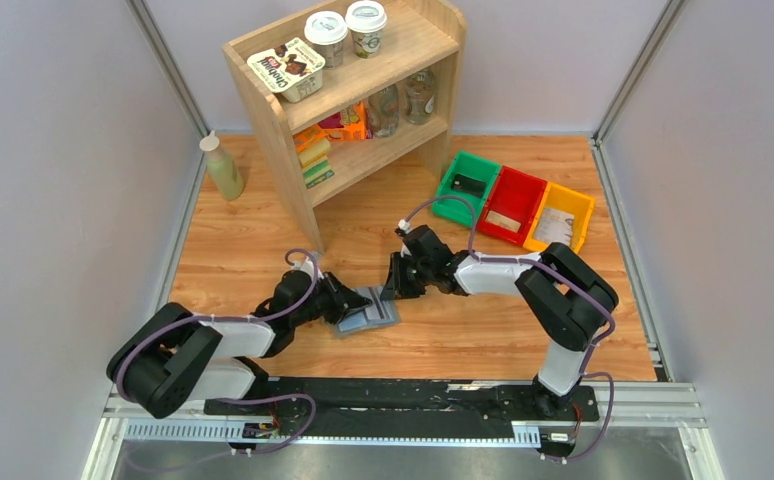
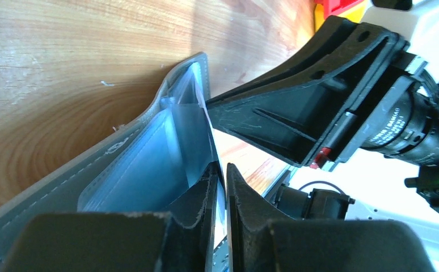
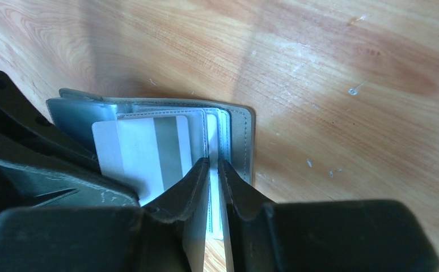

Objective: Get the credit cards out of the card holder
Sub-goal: Remove the credit card from the card holder.

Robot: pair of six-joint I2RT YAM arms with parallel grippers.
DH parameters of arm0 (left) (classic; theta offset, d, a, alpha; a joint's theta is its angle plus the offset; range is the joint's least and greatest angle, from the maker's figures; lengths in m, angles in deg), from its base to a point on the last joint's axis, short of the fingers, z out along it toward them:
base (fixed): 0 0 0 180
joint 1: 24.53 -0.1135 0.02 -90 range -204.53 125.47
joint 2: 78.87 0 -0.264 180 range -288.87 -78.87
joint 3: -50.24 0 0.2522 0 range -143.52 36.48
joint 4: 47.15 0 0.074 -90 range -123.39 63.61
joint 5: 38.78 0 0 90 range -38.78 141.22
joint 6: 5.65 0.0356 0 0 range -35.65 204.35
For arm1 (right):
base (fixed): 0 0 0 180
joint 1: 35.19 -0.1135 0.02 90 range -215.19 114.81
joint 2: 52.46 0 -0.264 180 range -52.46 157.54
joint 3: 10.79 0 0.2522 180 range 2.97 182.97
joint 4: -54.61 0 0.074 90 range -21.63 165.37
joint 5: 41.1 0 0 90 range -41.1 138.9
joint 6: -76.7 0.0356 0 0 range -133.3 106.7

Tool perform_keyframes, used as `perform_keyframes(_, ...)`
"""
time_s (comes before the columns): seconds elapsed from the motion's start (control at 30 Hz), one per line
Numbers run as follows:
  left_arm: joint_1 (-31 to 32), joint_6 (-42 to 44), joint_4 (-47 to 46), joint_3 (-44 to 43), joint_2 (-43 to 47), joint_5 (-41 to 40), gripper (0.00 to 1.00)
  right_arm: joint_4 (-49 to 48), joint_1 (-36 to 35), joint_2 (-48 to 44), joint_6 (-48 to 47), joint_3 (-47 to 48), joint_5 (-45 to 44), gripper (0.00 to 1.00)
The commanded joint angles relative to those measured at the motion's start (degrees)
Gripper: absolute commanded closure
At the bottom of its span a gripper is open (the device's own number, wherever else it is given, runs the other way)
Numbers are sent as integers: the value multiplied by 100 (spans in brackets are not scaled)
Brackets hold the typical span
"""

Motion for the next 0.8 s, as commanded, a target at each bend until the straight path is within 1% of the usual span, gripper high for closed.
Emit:
perform_keyframes(0.0, -8, 131, -115, -82, 471, 39, 82, 388, -51, 378, -160, -236, -260, 80)
perform_keyframes(0.1, -8, 114, -115, -73, 506, 74, 83, 388, -43, 413, -169, -227, -269, 80)
perform_keyframes(0.23, -16, 96, 25, -30, 673, 30, 87, 405, -51, 440, -178, -244, -322, 80)
perform_keyframes(0.3, -16, 114, 289, -21, 857, -22, 91, 405, -51, 440, -178, -262, -339, 80)
perform_keyframes(0.47, -43, 316, 1615, -117, 1629, -294, 100, 405, -51, 413, -178, -271, -357, 80)
perform_keyframes(0.5, -43, 420, 1860, -170, 1736, -321, 100, 414, -43, 405, -169, -262, -357, 80)
perform_keyframes(0.57, -34, 587, 2685, -257, 2078, -514, 100, 423, -43, 387, -169, -244, -366, 80)
perform_keyframes(0.73, -52, 948, 3804, -399, 2694, -857, 100, 467, -51, 326, -143, -183, -357, 80)
perform_keyframes(0.77, -52, 1001, 4197, -460, 2808, -962, 100, 493, -51, 291, -143, -165, -383, 80)
